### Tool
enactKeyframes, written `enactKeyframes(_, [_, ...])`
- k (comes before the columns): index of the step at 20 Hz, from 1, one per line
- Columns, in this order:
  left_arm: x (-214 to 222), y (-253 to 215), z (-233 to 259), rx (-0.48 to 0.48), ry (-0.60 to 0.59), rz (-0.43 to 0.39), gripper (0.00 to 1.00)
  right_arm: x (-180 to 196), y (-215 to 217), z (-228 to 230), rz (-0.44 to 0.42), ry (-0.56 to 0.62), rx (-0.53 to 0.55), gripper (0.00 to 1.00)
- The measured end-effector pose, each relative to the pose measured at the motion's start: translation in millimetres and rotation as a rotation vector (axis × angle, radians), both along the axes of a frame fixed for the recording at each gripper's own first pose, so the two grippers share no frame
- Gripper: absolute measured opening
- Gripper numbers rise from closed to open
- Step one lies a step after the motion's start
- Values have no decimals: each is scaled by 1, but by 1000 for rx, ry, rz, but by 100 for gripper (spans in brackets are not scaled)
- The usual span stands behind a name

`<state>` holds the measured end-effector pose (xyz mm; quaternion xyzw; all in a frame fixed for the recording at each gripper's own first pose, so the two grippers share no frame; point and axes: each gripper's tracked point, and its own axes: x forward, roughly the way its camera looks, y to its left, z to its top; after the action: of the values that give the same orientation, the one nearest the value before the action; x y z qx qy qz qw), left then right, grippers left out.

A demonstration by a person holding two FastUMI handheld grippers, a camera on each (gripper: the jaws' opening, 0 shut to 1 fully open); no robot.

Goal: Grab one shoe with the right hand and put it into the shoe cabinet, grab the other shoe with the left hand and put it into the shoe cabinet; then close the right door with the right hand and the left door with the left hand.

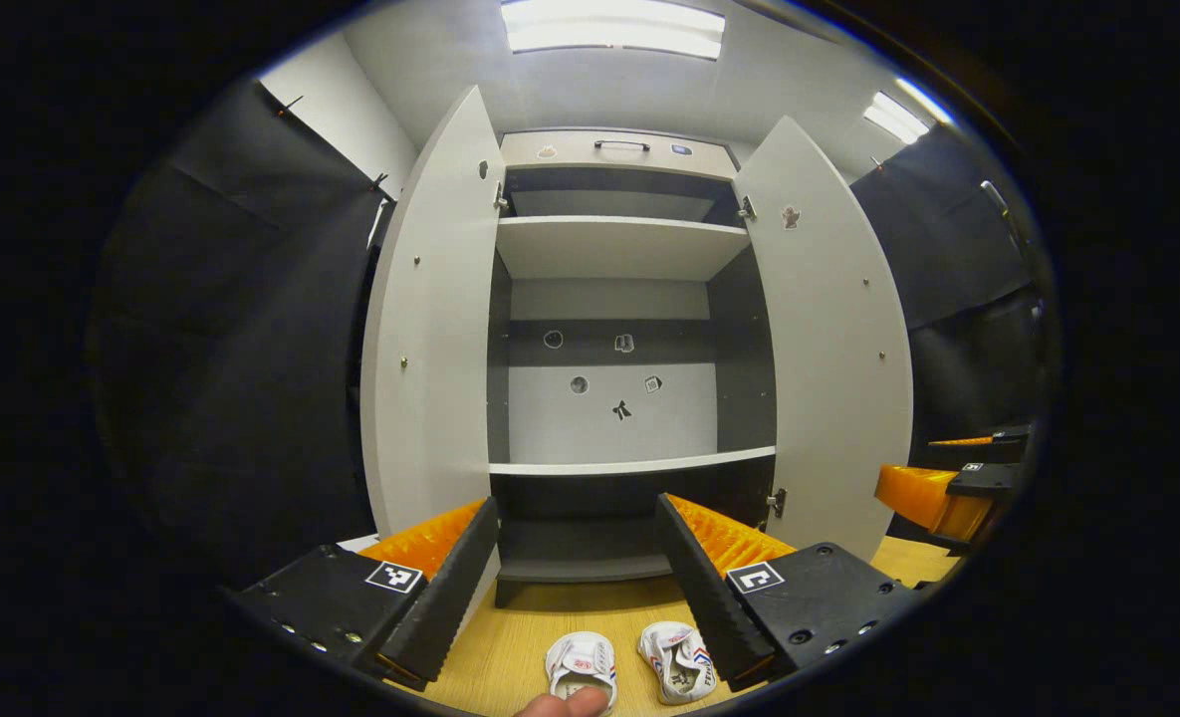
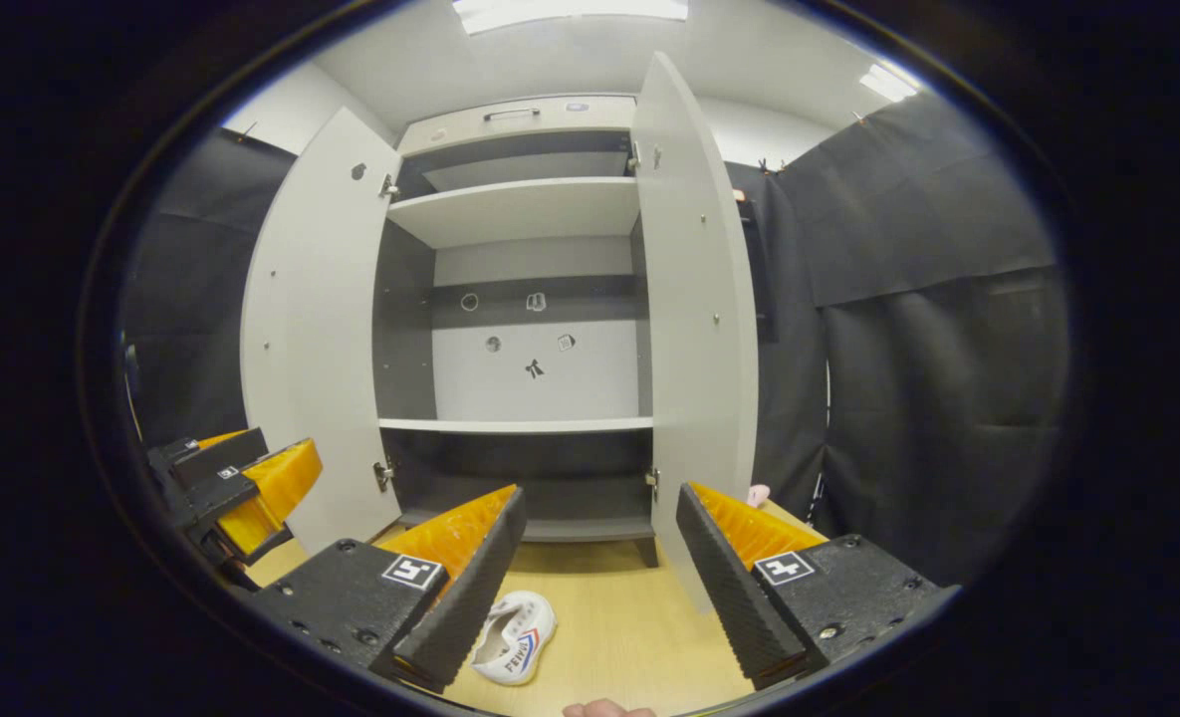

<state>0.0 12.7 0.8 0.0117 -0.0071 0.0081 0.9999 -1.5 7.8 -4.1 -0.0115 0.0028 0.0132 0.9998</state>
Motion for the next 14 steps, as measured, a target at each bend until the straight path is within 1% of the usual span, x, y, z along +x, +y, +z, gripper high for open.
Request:
enactKeyframes(6, [1, 8, 2, -1, -7, 16, 95, 11, 21, -8, 40, 21, -14, 99])
enactKeyframes(11, [1, 12, 3, -1, -7, 21, 95, 17, 29, -7, 56, 7, -17, 99])
enactKeyframes(12, [2, 13, 4, -2, -9, 21, 95, 20, 32, -10, 62, 11, -23, 99])
enactKeyframes(14, [3, 13, 3, -4, -8, 21, 95, 28, 44, -33, 88, 63, -42, 99])
